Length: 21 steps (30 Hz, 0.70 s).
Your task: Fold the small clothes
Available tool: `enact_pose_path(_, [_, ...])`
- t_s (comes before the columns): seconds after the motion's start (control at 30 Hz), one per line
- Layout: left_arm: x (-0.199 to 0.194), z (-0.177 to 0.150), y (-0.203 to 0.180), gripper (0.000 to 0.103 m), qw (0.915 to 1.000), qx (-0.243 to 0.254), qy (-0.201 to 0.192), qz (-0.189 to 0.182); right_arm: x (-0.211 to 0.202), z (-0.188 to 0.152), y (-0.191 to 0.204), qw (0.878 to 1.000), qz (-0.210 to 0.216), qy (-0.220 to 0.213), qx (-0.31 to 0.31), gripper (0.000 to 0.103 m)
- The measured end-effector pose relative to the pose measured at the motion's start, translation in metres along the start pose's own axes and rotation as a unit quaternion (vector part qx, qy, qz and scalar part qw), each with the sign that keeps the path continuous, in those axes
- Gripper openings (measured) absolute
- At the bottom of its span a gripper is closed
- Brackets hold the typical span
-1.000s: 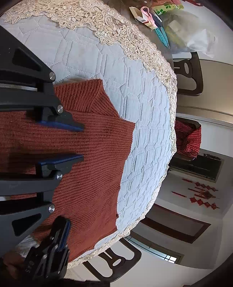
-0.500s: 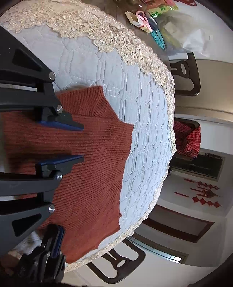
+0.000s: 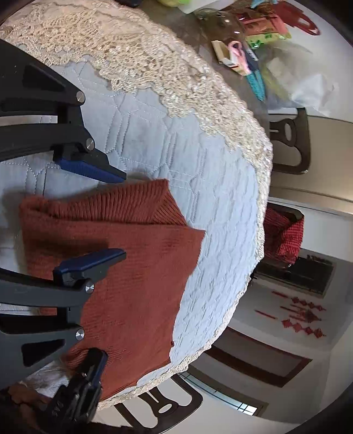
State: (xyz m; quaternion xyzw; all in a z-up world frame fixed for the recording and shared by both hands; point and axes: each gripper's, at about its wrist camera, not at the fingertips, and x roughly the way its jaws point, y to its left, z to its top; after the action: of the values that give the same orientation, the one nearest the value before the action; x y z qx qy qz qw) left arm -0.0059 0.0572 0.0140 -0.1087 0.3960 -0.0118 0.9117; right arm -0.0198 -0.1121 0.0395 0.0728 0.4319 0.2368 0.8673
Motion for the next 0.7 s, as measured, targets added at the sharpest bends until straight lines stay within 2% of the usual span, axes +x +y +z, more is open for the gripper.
enact_pose_path(0.2, [0.009, -0.001, 0.006, 0.060, 0.9997, -0.017, 0.007, -0.016, 0.003, -0.002, -0.003, 1.000, 0.007, -0.002, 0.003, 0.010])
enact_pose_path(0.5, [0.020, 0.011, 0.016, 0.060, 0.9976, -0.053, 0.014, -0.042, 0.003, -0.002, -0.005, 1.000, 0.015, -0.005, 0.007, 0.011])
enact_pose_path(0.7, [0.011, -0.004, 0.013, 0.060, 0.9920, -0.069, 0.029, -0.101, 0.003, -0.003, -0.005, 1.000, 0.017, -0.009, 0.009, 0.011])
